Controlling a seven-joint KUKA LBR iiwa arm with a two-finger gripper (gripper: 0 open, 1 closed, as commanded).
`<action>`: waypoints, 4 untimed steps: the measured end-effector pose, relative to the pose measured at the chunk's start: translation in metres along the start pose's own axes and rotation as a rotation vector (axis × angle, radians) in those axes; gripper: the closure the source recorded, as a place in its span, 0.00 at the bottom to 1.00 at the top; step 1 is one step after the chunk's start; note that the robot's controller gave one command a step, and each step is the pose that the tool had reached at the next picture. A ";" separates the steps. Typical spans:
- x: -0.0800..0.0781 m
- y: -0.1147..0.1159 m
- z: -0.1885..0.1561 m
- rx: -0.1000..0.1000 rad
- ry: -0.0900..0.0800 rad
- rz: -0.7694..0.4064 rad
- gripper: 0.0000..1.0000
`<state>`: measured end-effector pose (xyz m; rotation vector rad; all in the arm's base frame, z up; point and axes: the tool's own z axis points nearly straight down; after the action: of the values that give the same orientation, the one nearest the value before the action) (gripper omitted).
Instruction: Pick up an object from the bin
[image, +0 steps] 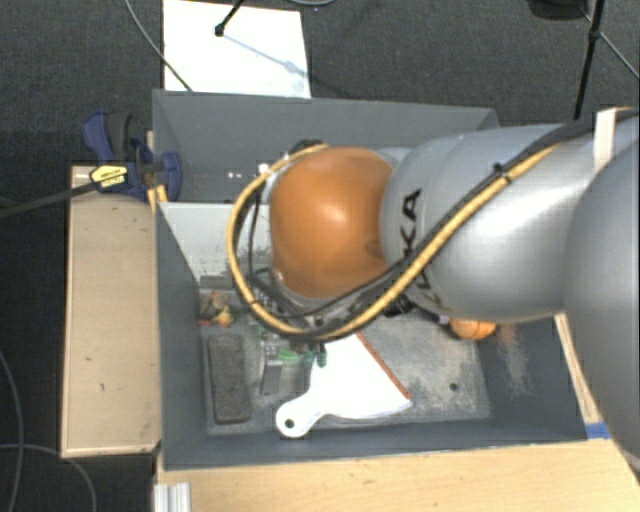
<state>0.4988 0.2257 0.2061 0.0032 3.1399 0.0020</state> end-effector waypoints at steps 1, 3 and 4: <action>0.001 -0.025 0.046 -0.001 -0.003 -0.142 0.00; 0.014 -0.089 0.108 0.000 0.004 -0.350 0.00; 0.018 -0.089 0.130 -0.001 0.000 -0.593 0.00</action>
Offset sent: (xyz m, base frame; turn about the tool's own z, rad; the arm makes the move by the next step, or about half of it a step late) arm -0.0172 -0.0793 -0.0568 -0.3492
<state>0.4809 0.1368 0.0758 -0.9137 3.0033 0.0027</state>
